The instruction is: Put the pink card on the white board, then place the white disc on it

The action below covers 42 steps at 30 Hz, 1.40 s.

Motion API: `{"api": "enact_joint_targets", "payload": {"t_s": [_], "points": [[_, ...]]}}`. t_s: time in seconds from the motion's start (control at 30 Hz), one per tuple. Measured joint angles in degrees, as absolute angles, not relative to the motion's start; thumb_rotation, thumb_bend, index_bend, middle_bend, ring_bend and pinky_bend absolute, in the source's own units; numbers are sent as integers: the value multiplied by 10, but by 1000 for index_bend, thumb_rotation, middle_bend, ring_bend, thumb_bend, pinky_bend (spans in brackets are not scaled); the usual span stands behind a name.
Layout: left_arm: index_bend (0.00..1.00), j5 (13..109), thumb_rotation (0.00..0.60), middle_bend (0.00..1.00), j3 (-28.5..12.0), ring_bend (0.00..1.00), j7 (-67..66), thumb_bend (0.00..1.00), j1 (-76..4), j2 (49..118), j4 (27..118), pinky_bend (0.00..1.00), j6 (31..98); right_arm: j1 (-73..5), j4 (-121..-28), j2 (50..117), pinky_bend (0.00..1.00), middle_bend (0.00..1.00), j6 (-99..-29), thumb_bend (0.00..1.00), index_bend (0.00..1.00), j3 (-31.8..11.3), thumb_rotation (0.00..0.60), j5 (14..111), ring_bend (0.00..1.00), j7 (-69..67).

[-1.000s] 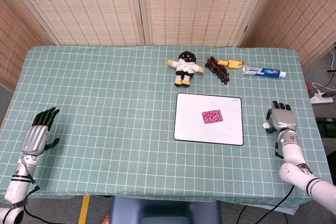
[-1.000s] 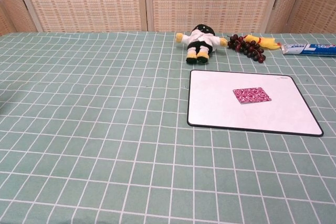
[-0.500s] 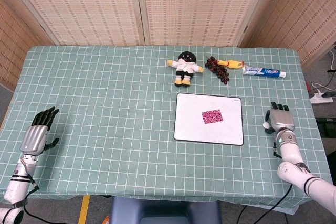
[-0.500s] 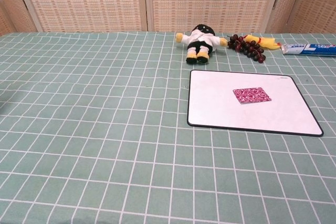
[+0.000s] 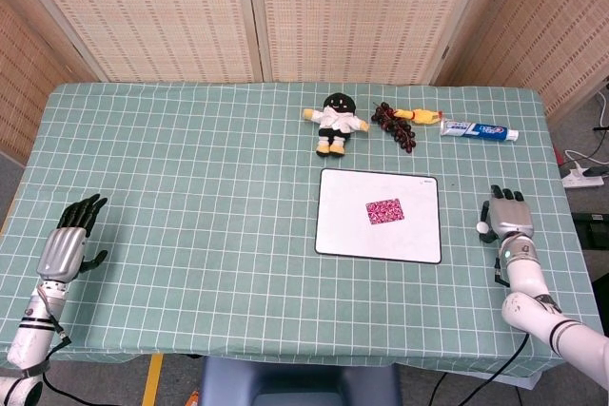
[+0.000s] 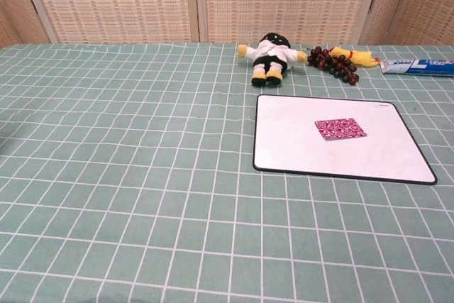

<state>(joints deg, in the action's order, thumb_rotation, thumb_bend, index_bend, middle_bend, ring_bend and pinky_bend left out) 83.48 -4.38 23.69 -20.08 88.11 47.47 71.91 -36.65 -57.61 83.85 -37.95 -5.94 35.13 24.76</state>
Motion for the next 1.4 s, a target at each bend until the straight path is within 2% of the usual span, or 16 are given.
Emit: {"api": "enact_joint_targets", "payload": {"t_s": [0.27,0.47,0.6,0.73,1.0,1.4], "points": [[0,835,600,0,-43,0,240,221,-202,882,473,0,716,-366,-599,826,0,0,-385,302,526,-67,600,361,0,233],[0,830,600,0,-47,0,243,221,-201,880,473,0,717,-371,-669,800,0,0,-407,310,532,-82,600,393,0,220],[0,829,600,0,-48,0,242,221,-199,879,473,0,720,-391,-725,788,0,0,-420,314,534,-94,600,409,0,225],[0,831,600,0,-47,0,239,222,-198,878,476,0,725,-424,-744,790,0,0,-420,313,537,-99,600,402,0,252],[0,828,600,0,-51,0,246,221,-197,873,479,0,726,-488,-735,839,0,0,-423,320,547,-94,599,337,0,321],[0,824,600,0,-55,0,257,221,-196,865,482,0,724,-533,-667,905,0,0,-408,323,547,-75,600,273,0,355]]}}
